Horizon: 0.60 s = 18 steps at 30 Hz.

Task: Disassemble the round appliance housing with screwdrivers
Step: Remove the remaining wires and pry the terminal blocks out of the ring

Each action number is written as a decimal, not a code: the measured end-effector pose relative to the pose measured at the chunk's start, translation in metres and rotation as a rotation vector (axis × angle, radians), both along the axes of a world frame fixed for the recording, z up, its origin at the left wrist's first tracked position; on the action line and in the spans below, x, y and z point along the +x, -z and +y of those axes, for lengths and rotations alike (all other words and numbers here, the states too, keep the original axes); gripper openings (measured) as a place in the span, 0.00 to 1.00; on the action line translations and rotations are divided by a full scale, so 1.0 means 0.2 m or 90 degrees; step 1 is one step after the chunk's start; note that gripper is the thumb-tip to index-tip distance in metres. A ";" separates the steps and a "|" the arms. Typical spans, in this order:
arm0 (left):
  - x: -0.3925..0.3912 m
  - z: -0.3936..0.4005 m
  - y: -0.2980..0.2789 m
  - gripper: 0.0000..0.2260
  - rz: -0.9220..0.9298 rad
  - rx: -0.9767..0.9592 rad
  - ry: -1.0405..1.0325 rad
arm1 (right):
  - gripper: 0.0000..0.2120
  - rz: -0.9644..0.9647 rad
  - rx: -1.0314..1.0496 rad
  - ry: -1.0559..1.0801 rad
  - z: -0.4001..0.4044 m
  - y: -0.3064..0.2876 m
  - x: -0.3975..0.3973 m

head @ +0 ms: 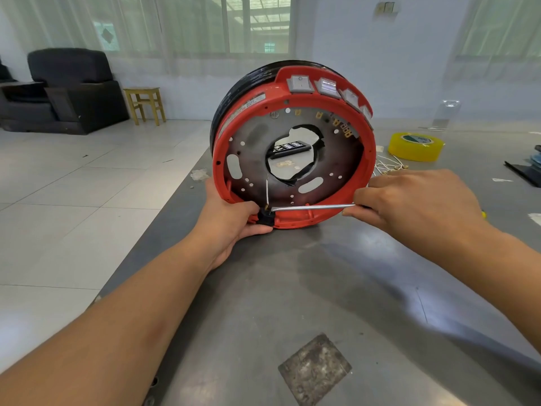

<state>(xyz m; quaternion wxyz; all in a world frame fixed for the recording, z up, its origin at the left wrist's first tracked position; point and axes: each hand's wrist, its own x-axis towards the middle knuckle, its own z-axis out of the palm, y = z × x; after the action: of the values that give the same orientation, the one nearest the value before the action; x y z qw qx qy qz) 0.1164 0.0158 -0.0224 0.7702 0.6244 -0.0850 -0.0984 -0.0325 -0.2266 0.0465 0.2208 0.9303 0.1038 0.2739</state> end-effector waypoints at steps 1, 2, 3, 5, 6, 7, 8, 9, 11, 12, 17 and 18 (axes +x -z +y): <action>0.00 0.00 0.00 0.30 -0.002 0.002 -0.003 | 0.21 -0.004 0.002 0.001 0.00 0.01 0.00; 0.00 0.00 0.00 0.31 -0.002 0.004 -0.006 | 0.22 -0.006 0.004 0.001 -0.01 0.02 0.00; 0.00 -0.01 0.00 0.31 -0.001 0.007 -0.010 | 0.24 -0.006 0.007 0.001 -0.01 0.03 0.01; 0.00 -0.01 0.00 0.31 0.004 0.013 -0.015 | 0.25 0.003 0.022 0.002 -0.02 0.06 0.02; 0.00 0.00 0.00 0.31 0.007 0.013 -0.014 | 0.25 0.009 0.034 0.003 -0.02 0.07 0.02; 0.00 0.00 0.00 0.30 0.008 0.011 -0.010 | 0.25 0.010 0.048 0.003 -0.02 0.08 0.02; 0.00 0.00 -0.01 0.31 0.008 0.006 -0.006 | 0.25 0.007 0.062 0.004 -0.02 0.09 0.02; 0.00 0.00 -0.01 0.31 0.009 0.000 -0.006 | 0.25 0.005 0.072 0.006 -0.02 0.09 0.03; 0.00 0.00 -0.01 0.31 0.013 -0.011 -0.013 | 0.26 0.000 0.087 0.007 -0.01 0.11 0.03; -0.01 0.00 -0.02 0.30 0.016 -0.017 -0.016 | 0.26 -0.004 0.091 0.007 -0.01 0.13 0.03; -0.02 0.00 -0.03 0.26 0.029 -0.046 -0.018 | 0.27 0.016 0.126 0.016 0.00 0.15 0.04; -0.02 0.00 -0.03 0.25 0.029 -0.049 -0.016 | 0.27 0.023 0.144 0.015 0.00 0.15 0.05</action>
<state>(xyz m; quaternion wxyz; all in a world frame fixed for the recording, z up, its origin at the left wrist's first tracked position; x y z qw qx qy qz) 0.1129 0.0163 -0.0158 0.7966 0.5929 -0.0632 -0.0995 -0.0231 -0.2261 0.0156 0.1158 0.9553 0.0652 0.2641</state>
